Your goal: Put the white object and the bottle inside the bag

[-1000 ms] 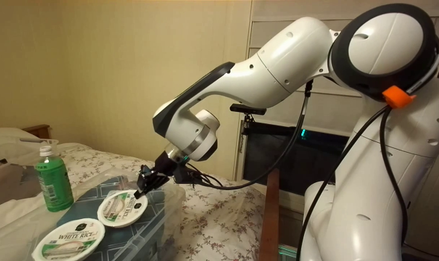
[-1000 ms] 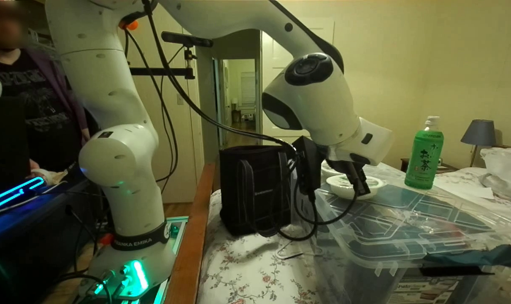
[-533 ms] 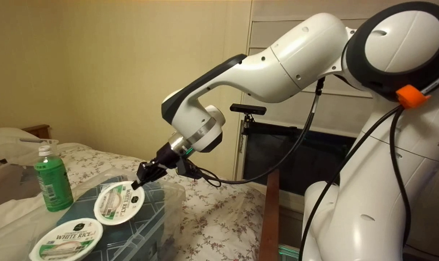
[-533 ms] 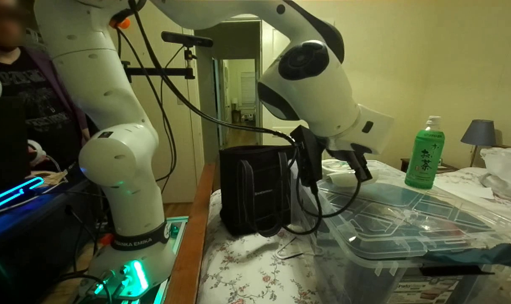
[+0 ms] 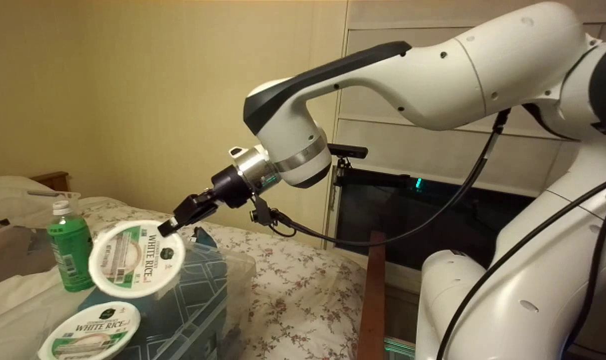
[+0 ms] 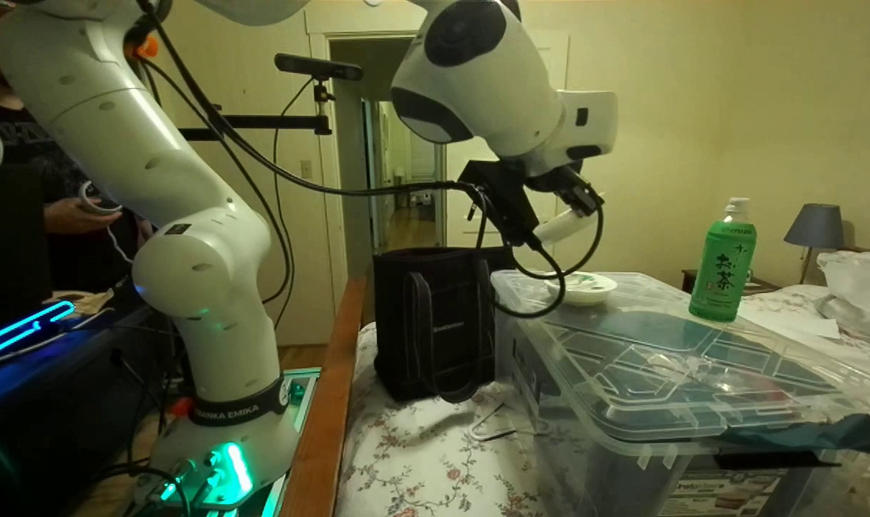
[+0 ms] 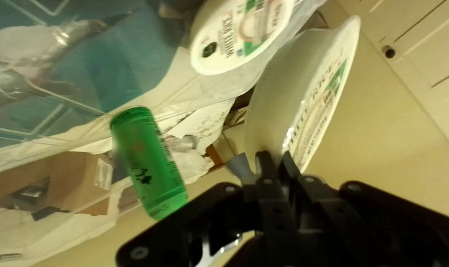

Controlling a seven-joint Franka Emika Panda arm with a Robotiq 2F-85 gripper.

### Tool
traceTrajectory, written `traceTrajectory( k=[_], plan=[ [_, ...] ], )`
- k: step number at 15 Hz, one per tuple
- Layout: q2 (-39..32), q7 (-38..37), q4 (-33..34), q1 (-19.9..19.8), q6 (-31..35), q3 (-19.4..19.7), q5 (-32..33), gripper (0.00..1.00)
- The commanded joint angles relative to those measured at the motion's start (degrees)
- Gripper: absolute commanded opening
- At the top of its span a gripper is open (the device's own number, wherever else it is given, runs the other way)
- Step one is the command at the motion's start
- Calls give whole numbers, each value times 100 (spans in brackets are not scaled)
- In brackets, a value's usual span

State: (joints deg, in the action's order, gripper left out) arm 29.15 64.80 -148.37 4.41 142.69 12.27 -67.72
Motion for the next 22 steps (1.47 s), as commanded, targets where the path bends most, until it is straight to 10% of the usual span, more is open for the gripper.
traceTrajectory(
  k=[1,9,22],
  plan=[
    [782,-222,-387,32,-224,-964,277,4],
    [591,-307,-16,1052,-558,-2405,1011,4],
    [48,531,238,2123,-560,-2508,2698,4]
  ],
)
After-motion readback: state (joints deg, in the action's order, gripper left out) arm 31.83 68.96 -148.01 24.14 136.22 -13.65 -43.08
